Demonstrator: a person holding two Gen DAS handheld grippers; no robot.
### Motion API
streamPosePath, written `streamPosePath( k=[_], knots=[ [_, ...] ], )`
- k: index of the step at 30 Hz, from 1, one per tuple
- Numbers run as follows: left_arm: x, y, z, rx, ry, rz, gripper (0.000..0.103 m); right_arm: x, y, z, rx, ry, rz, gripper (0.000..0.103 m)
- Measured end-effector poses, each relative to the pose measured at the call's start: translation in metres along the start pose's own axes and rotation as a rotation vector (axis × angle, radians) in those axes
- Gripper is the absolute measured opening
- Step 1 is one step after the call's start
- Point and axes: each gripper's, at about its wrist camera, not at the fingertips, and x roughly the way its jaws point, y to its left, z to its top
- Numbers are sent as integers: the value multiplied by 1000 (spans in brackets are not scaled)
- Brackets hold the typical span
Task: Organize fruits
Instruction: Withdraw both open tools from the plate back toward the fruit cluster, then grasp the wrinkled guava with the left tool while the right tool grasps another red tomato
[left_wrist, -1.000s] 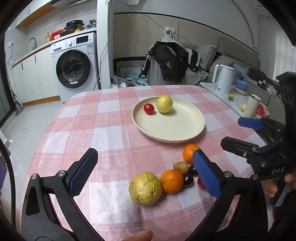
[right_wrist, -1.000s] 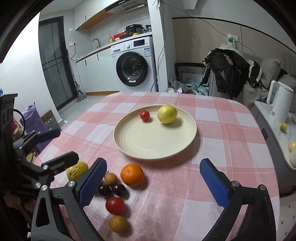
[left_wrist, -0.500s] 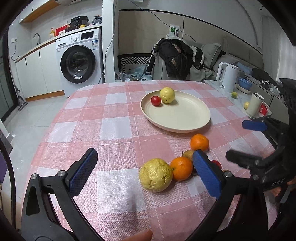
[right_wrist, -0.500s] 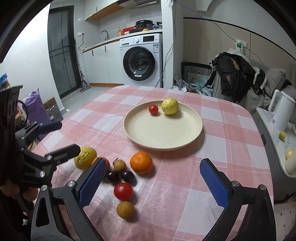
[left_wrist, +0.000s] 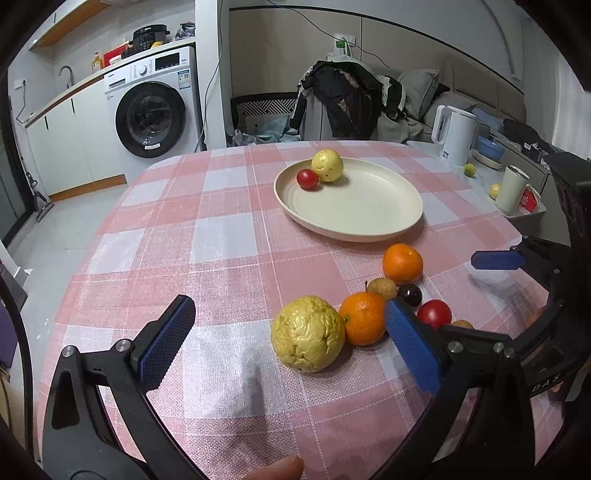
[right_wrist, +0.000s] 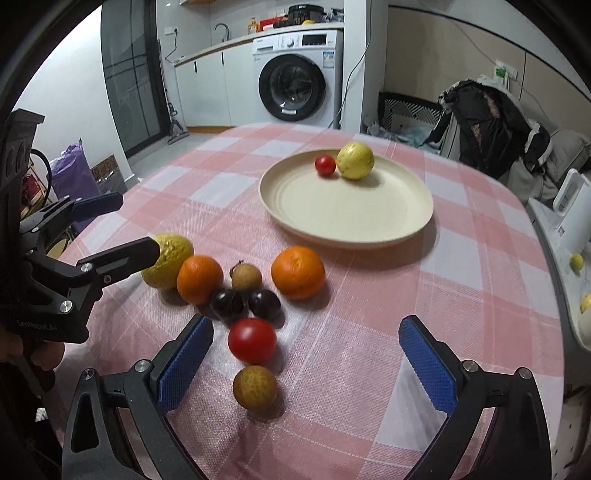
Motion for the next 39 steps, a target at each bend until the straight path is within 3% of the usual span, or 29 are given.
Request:
streamPosePath(
  k=[12, 17, 24, 33, 39],
  knots=[
    [18, 3, -5, -10, 54, -2, 102, 15, 7, -7, -12, 63, 72, 101],
    [23, 3, -7, -7, 80, -10, 102, 17, 7, -8, -1, 71, 119, 82],
    [33, 8, -9, -23, 104, -3, 102, 21, 10, -10, -7, 84, 148, 64],
    [38, 10, -11, -22, 124, -4, 102, 21, 13, -10, -18, 71, 134, 46],
    [39, 11, -12, -31, 136, -20, 100, 21, 16, -10, -27, 71, 140, 42]
  ],
)
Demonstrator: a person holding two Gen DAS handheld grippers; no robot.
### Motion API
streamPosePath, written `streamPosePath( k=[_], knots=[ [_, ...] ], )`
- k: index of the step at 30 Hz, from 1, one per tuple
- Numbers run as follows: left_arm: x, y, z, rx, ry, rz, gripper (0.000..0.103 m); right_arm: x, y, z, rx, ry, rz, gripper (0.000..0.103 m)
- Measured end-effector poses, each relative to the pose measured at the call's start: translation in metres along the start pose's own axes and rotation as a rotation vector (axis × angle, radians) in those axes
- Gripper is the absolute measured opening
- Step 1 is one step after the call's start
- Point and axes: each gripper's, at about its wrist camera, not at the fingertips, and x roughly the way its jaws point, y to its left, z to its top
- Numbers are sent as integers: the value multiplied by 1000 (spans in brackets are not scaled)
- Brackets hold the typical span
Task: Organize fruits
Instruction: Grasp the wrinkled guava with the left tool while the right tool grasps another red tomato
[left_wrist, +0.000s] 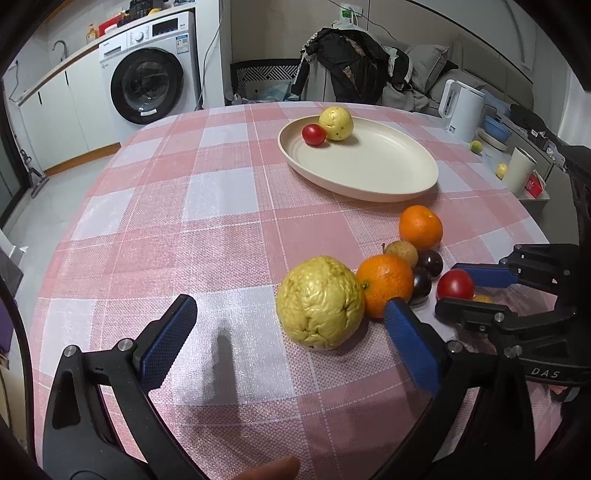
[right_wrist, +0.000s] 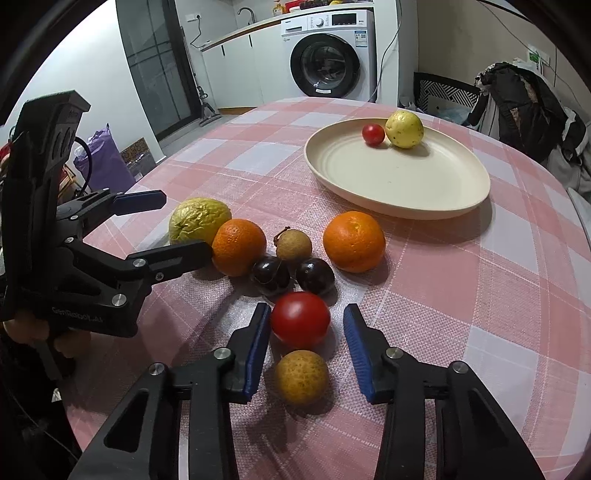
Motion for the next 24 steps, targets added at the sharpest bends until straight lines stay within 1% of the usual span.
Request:
streamPosePath(
  k=[5, 7, 14, 17, 19, 22, 24],
  knots=[
    [-1, -1, 0, 6, -1, -42, 89, 0, 2, 0, -10, 0, -5, 36],
    [-3, -2, 0, 12, -2, -48, 84, 0, 2, 0, -11, -1, -4, 33],
    [-6, -5, 0, 28, 0, -70, 74, -3, 2, 0, -21, -17, 2, 33],
    [-8, -6, -1, 34, 0, -85, 62, -8, 3, 0, -23, -30, -2, 32],
    [-8, -7, -1, 43, 5, -93, 52, -11, 2, 1, -17, -39, -2, 32],
    [-9, -9, -2, 61, 6, -87, 46, -13, 0, 2, -12, -47, -5, 32],
    [-9, -9, -2, 66, 6, -84, 46, -15, -1, 2, -10, -50, -7, 32]
  ],
)
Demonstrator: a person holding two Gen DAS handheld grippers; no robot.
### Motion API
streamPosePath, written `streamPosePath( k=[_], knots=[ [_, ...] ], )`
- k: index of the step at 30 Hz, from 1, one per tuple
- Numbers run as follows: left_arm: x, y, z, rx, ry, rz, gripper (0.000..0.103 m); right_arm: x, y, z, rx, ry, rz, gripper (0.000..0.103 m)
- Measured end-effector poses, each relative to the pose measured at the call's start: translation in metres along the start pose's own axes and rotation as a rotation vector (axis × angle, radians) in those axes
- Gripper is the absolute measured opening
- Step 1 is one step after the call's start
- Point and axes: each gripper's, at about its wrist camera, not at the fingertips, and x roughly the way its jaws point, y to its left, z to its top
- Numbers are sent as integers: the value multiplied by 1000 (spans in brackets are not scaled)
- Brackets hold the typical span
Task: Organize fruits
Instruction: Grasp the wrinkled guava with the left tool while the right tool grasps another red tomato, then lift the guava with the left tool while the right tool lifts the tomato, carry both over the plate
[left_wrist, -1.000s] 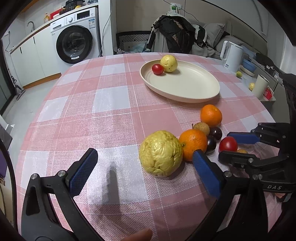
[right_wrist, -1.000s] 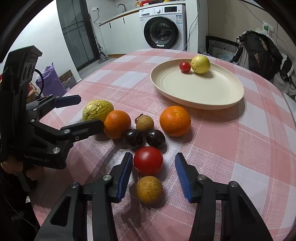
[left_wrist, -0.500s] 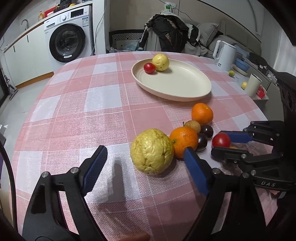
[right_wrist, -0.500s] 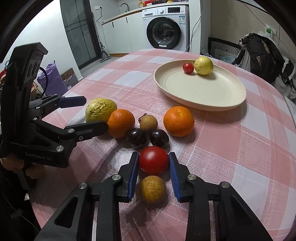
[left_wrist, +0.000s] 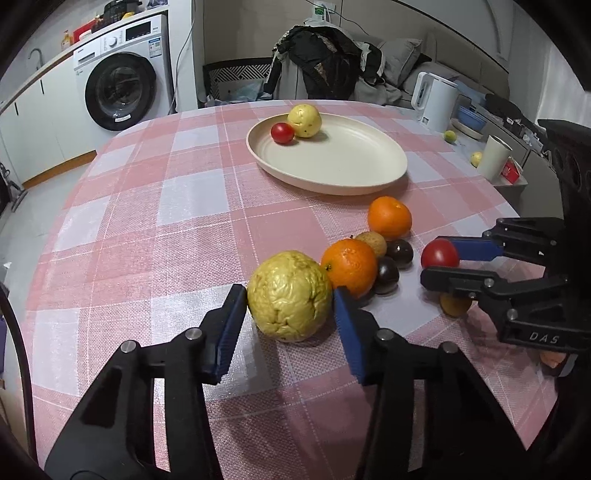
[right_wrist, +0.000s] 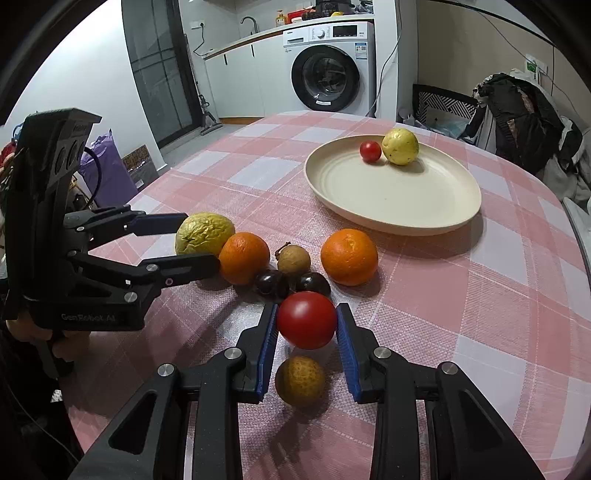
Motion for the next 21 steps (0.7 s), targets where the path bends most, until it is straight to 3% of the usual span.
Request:
streamPosePath(
  k=[21],
  knots=[
    [-18, -1, 5, 12, -68, 28, 45, -7, -4, 3, 13, -28, -9, 32]
  ],
)
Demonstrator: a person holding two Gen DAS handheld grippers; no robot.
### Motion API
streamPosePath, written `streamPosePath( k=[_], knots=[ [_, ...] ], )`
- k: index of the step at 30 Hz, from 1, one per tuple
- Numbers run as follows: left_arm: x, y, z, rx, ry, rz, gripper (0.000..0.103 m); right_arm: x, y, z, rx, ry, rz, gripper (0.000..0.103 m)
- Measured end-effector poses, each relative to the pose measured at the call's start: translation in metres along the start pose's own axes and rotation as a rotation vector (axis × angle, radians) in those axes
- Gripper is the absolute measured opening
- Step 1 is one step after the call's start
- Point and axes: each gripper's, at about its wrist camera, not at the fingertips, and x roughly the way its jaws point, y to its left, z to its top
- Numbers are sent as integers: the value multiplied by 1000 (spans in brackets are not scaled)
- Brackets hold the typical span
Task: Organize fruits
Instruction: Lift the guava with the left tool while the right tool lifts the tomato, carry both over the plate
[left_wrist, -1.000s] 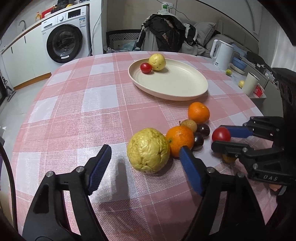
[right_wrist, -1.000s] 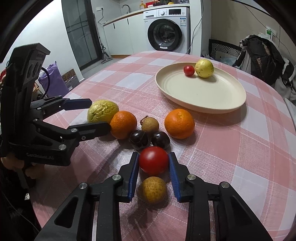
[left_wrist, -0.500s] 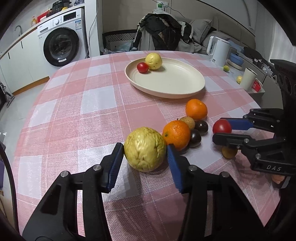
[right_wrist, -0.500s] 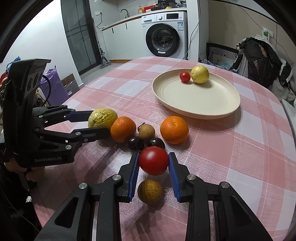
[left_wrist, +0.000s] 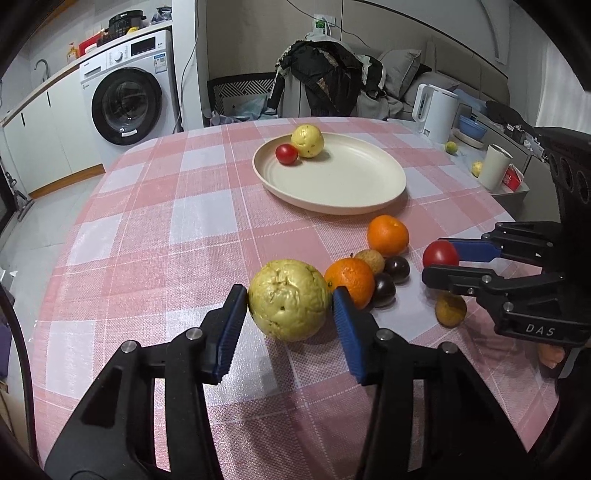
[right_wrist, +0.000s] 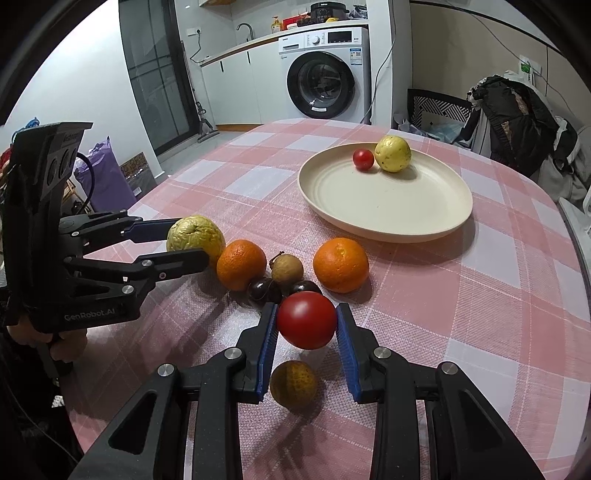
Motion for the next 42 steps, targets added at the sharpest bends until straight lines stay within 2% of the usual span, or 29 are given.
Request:
streamPosePath(
  k=[17, 32, 42],
  knots=[
    [-11, -13, 9, 22, -54, -14, 45, -10, -5, 6, 34, -72, -20, 32],
    [6, -24, 50, 20, -110, -36, 45, -13, -32, 23, 125, -141, -61, 32],
    [34, -21, 80, 37, -116, -15, 45, -6, -54, 41, 177, -170, -83, 32]
  ],
)
